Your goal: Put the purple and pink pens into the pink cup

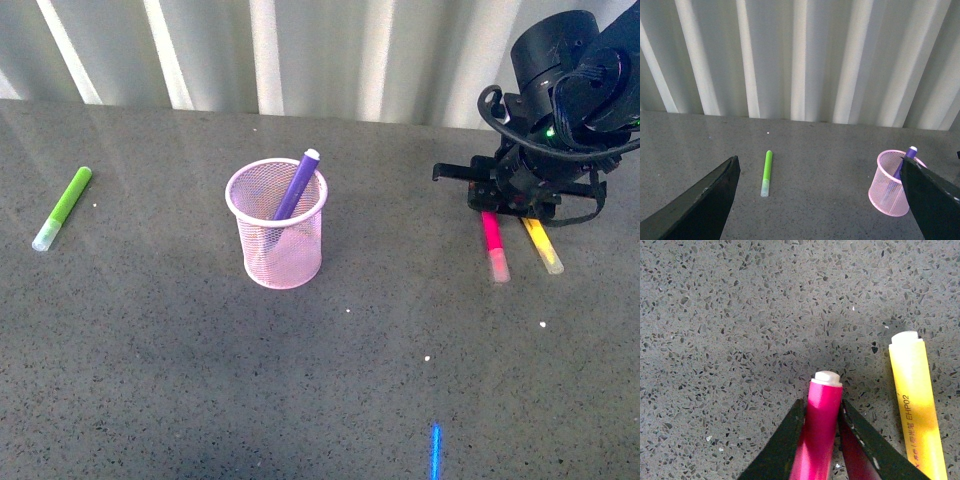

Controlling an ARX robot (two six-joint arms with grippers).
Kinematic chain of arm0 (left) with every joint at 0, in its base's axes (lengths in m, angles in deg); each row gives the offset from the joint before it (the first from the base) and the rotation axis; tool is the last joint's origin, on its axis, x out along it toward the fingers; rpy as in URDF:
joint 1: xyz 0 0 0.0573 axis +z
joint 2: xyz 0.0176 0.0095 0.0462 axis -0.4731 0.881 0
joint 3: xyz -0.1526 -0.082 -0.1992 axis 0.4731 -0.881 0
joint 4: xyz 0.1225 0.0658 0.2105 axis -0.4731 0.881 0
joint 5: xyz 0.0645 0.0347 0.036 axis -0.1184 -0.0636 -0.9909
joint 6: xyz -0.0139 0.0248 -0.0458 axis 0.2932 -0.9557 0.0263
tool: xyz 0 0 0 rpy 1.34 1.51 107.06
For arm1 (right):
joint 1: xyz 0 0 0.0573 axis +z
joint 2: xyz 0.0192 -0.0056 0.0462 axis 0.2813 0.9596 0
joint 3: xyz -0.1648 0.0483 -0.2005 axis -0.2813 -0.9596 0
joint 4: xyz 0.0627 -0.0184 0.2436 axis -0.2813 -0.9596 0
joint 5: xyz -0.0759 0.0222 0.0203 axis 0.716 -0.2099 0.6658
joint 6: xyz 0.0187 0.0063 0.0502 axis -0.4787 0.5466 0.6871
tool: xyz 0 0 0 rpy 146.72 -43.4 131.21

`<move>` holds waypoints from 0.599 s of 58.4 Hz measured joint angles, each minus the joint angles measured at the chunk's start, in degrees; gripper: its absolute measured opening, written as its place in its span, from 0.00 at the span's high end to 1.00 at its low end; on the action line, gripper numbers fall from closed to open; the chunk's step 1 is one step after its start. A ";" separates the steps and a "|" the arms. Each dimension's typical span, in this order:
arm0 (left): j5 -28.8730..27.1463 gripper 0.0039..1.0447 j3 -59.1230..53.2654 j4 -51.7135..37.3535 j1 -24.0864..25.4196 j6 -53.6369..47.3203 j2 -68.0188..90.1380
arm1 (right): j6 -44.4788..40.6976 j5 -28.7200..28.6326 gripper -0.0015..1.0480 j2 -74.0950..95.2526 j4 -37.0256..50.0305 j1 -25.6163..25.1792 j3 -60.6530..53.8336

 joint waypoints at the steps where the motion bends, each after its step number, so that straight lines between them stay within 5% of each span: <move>1: 0.00 0.06 -0.02 0.00 0.00 0.00 0.00 | 0.02 -0.15 0.86 -0.02 0.00 -0.02 0.00; 12: 0.00 0.06 -0.02 0.00 0.00 0.00 0.00 | -0.07 -0.63 0.88 -0.55 1.51 -0.35 -0.87; 18: 0.00 0.06 -0.02 0.00 0.00 0.00 0.00 | -3.06 -0.13 0.88 -2.01 10.19 -0.35 -5.07; 35: 0.00 0.06 -0.02 0.00 0.00 0.00 0.00 | -8.63 -10.12 0.88 -13.14 31.47 2.25 -10.32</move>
